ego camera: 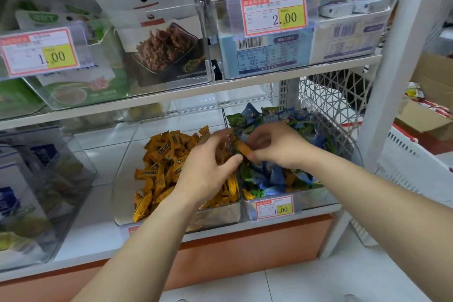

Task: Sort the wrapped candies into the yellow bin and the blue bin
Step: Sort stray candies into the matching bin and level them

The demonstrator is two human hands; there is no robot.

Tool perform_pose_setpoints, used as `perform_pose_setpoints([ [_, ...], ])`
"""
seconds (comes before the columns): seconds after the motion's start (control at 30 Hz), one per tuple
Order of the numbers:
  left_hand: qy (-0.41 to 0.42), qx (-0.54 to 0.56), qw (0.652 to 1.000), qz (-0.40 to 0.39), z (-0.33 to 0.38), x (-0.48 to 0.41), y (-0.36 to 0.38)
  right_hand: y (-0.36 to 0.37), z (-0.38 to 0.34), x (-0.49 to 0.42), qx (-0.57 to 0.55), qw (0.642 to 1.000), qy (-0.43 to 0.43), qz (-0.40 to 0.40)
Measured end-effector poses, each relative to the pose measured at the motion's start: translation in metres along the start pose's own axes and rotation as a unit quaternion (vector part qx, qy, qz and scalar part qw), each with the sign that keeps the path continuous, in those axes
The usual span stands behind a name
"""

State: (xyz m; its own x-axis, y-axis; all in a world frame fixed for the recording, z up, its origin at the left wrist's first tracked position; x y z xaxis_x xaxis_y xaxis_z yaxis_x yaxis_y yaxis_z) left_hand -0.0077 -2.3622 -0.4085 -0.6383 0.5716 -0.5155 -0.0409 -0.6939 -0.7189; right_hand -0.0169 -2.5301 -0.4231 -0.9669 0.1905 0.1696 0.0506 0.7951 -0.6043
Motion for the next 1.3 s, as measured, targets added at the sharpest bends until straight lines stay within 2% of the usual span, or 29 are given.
perform_pose_setpoints([
  [0.1,0.027,0.055,0.997,0.035,0.014,-0.006,-0.004,0.007,-0.012,0.01,-0.202,0.976,-0.029,-0.078],
  [0.17,0.005,0.022,0.998,0.066,0.006,-0.005,-0.014,0.009,-0.008,0.009,-0.247,0.967,-0.009,-0.053],
  [0.23,-0.047,-0.079,0.995,0.04,-0.012,0.002,-0.022,0.012,-0.001,0.007,-0.117,0.993,0.005,0.007],
  [0.3,-0.086,-0.155,0.984,-0.004,-0.028,0.012,-0.027,0.04,0.006,0.007,0.04,0.998,0.01,-0.056],
  [0.33,-0.094,-0.164,0.982,-0.009,-0.033,0.015,-0.03,0.055,0.011,0.009,0.111,0.989,0.012,-0.094],
  [0.4,-0.095,-0.137,0.986,-0.011,-0.037,0.019,-0.029,0.07,0.017,0.007,0.224,0.969,0.01,-0.107],
  [0.47,-0.083,-0.089,0.992,-0.028,-0.035,0.02,-0.021,0.074,0.021,0.003,0.255,0.961,0.028,-0.105],
  [0.63,-0.08,-0.025,0.996,-0.033,-0.026,0.021,-0.015,0.081,0.031,0.002,0.218,0.967,0.085,-0.103],
  [0.73,-0.068,-0.007,0.998,-0.001,-0.015,0.018,-0.022,0.057,0.017,0.008,0.139,0.986,0.061,-0.072],
  [0.83,-0.023,0.009,0.999,0.028,0.01,0.011,-0.023,0.01,-0.006,0.021,-0.06,0.998,0.017,-0.017],
  [0.93,0.03,0.072,0.996,0.037,0.042,0.003,-0.013,-0.013,-0.017,0.038,-0.281,0.958,-0.023,-0.058],
  [1.0,0.055,0.065,0.994,0.068,0.051,0.002,-0.015,-0.015,-0.016,0.043,-0.338,0.935,-0.025,-0.106],
  [1.03,0.051,0.036,0.995,0.079,0.048,0.003,-0.019,-0.018,-0.012,0.044,-0.336,0.936,-0.015,-0.106],
  [1.13,-0.027,-0.119,0.992,0.018,0.014,0.009,-0.027,-0.035,0.013,0.041,-0.213,0.977,0.029,-0.012],
  [1.2,-0.078,-0.189,0.979,-0.022,-0.003,0.015,-0.034,-0.028,0.031,0.041,-0.063,0.997,0.045,-0.026],
  [1.23,-0.073,-0.194,0.978,-0.012,-0.001,0.014,-0.037,-0.02,0.04,0.041,0.035,0.997,0.045,-0.053],
  [1.3,-0.016,-0.161,0.987,0.015,0.024,0.009,-0.032,-0.011,0.054,0.043,0.22,0.972,0.025,-0.072],
])
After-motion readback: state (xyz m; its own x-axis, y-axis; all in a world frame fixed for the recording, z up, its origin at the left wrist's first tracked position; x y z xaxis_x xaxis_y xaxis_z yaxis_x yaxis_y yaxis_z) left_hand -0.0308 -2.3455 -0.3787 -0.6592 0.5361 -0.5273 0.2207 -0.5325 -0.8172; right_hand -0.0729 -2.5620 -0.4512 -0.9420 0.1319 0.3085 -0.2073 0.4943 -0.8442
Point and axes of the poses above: each hand's wrist, its own x-axis away from the middle knuckle, its own y-axis out of the palm, z = x × y, the point moved 9 cm from there along -x, towards the middle knuckle, and after that the axes turned 15 degrees about y, right-handed, at the moved point
